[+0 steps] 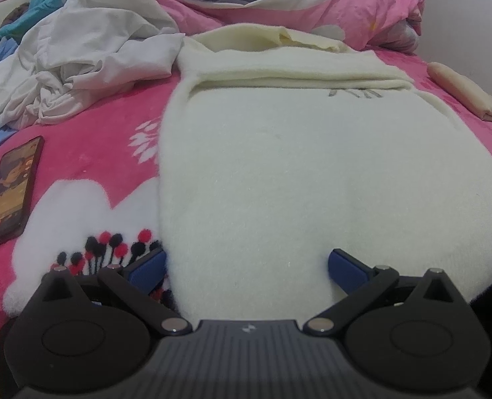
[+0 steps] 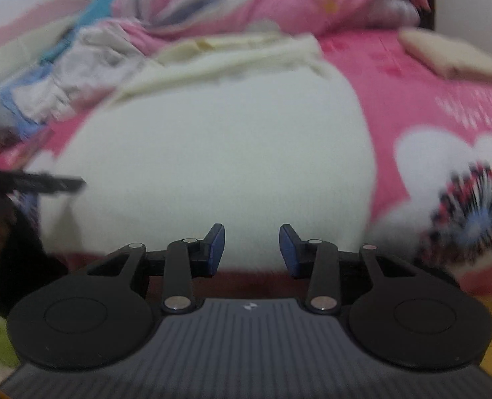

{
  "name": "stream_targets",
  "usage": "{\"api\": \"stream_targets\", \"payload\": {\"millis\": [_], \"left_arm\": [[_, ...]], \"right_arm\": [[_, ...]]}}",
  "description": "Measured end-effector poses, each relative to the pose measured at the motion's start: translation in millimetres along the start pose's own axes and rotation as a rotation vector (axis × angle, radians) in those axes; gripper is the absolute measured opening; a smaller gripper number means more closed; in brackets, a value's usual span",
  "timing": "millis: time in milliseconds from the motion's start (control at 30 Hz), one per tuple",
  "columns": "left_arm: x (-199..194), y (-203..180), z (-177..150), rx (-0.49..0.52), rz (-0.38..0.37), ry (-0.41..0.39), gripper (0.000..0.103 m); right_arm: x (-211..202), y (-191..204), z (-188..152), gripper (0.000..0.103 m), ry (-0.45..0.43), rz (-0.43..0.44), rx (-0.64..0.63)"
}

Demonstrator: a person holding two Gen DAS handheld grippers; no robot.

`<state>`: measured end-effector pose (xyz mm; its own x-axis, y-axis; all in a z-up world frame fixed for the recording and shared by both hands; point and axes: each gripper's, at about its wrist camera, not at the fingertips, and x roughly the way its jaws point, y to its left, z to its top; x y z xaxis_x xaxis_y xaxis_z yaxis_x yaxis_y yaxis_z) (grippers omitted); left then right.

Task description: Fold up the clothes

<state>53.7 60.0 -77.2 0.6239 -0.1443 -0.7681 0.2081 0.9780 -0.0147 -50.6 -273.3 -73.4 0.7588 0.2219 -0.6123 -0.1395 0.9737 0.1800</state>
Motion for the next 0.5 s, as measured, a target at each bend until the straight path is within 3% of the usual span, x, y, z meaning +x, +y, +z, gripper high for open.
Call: {"api": "stream_targets", "payload": {"millis": [167, 500], "left_arm": [[-1, -3, 3, -0.027, 0.035, 0.032, 0.103], [-1, -12, 7, -0.046, 0.095, 0.067, 0.103]], "right_arm": [[18, 22, 14, 0.036, -0.035, 0.071, -0.054], [54, 31, 10, 0.042, -0.017, 0.037, -0.047]]}}
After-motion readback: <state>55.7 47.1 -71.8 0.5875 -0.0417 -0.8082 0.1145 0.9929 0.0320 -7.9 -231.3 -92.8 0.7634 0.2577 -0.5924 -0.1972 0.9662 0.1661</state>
